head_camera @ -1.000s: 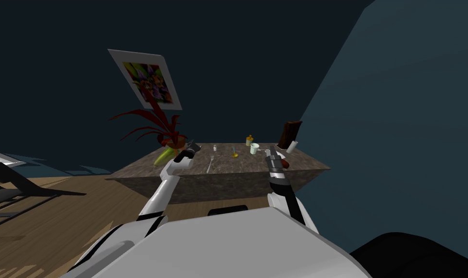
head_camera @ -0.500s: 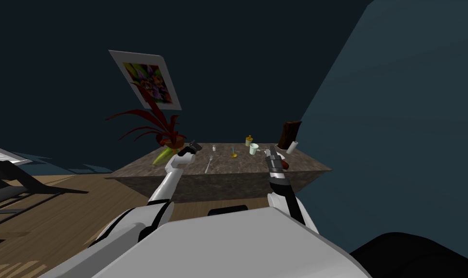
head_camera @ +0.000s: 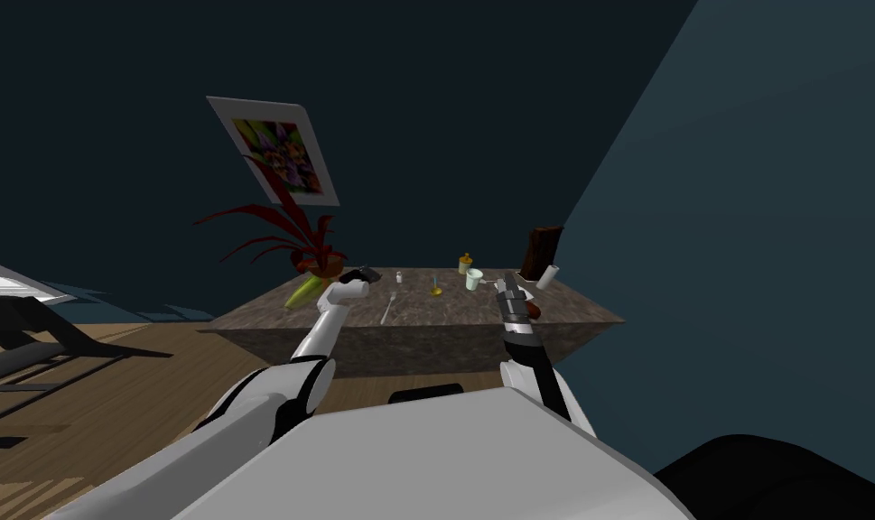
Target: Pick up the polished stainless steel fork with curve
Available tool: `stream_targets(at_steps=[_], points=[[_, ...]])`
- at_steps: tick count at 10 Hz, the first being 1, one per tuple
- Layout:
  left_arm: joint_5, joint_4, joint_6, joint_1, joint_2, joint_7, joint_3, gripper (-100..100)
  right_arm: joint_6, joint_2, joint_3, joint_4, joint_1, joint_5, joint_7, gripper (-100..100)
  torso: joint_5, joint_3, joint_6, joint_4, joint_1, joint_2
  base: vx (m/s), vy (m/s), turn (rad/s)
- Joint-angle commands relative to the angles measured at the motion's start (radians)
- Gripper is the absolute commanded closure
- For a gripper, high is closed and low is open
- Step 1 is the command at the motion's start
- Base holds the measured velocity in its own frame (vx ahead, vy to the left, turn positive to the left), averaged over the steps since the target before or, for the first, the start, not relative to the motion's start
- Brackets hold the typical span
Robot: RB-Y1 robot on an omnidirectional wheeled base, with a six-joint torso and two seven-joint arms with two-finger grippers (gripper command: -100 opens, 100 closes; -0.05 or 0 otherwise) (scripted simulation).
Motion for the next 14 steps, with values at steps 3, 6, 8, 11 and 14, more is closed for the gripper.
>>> stream_targets(at_steps=[3,6,8,11,14], points=[[0.002,0.09,0.059,-0.059,-0.006,0.038,0.012,-100,0.0,0.0,0.0,0.0,0.0,0.0,0.0,0,0.0,0.0,0.0,0.0,0.001,0.0,0.01,-0.022,0.024],[0.001,0.175,0.151,-0.143,-0.025,0.098,0.035,-100,0.0,0.0,0.0,0.0,0.0,0.0,0.0,0,0.0,0.0,0.0,0.0,0.001,0.0,0.013,-0.027,0.045],[-0.001,0.233,0.197,-0.182,-0.035,0.126,0.046,-100,0.0,0.0,0.0,0.0,0.0,0.0,0.0,0,0.0,0.0,0.0,0.0,0.001,0.0,0.014,-0.022,0.036],[-0.004,0.312,0.244,-0.218,-0.047,0.151,0.058,-100,0.0,0.0,0.0,0.0,0.0,0.0,0.0,0,0.0,0.0,0.0,0.0,0.002,0.0,0.01,-0.01,0.025],[-0.007,0.356,0.286,-0.251,-0.058,0.175,0.069,-100,0.0,0.0,0.0,0.0,0.0,0.0,0.0,0,0.0,0.0,0.0,0.0,0.002,0.0,0.01,-0.006,0.039]])
